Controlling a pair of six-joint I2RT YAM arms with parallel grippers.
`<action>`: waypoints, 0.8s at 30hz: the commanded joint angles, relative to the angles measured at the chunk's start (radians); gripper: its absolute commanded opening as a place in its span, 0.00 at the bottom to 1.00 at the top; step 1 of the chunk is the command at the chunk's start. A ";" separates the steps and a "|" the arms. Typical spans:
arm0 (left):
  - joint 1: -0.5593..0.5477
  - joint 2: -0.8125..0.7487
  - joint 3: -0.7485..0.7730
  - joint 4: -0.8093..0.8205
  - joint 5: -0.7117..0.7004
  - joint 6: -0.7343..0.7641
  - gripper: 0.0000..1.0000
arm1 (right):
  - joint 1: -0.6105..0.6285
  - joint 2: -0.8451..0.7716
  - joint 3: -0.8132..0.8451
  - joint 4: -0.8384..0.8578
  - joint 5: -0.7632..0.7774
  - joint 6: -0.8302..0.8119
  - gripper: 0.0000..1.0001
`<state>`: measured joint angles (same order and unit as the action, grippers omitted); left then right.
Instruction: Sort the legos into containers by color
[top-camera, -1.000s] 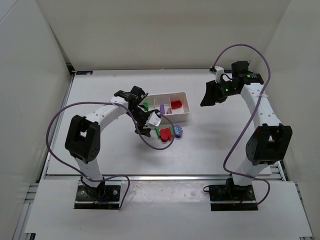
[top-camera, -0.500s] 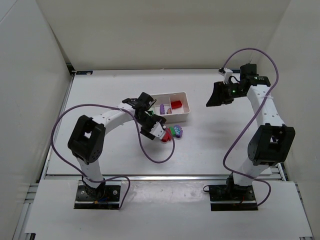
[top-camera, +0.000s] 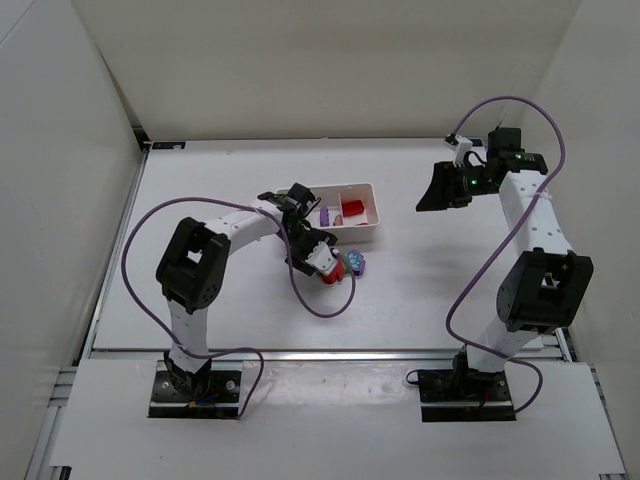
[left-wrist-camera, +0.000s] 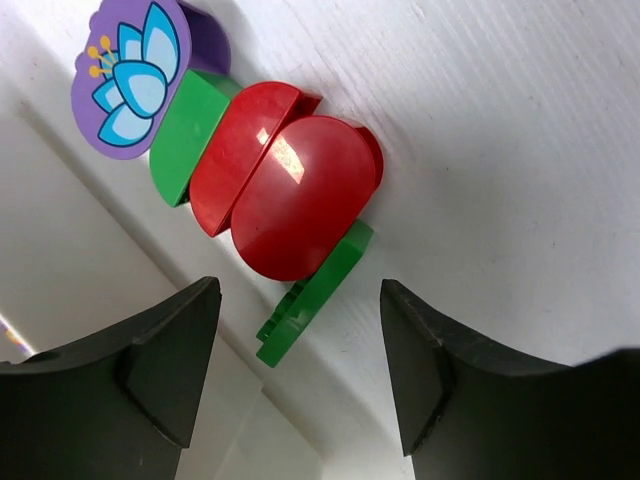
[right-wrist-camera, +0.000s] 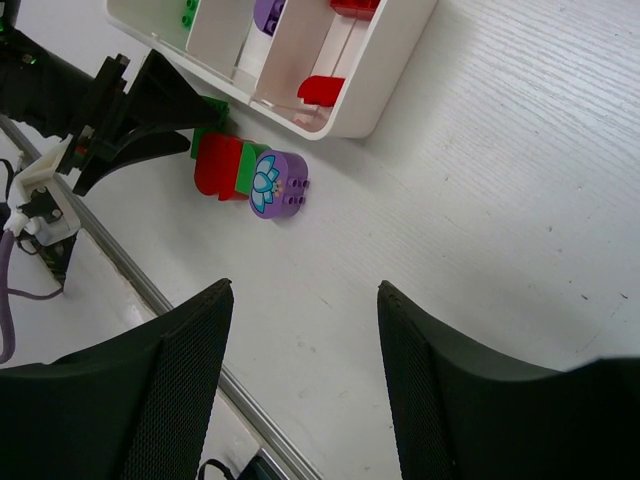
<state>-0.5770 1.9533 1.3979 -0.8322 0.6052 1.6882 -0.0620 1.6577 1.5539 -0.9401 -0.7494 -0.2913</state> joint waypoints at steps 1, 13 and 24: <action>0.016 0.013 0.044 -0.044 -0.004 0.031 0.75 | -0.010 -0.032 0.002 0.009 -0.031 0.004 0.64; 0.026 0.055 0.078 -0.185 -0.009 0.081 0.49 | -0.015 0.007 0.037 0.001 -0.044 0.000 0.63; 0.014 -0.105 -0.071 0.030 0.016 -0.140 0.26 | -0.012 0.034 0.032 0.043 -0.097 0.060 0.63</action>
<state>-0.5571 1.9694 1.3766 -0.8883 0.5873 1.6203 -0.0719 1.6810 1.5543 -0.9333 -0.7925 -0.2638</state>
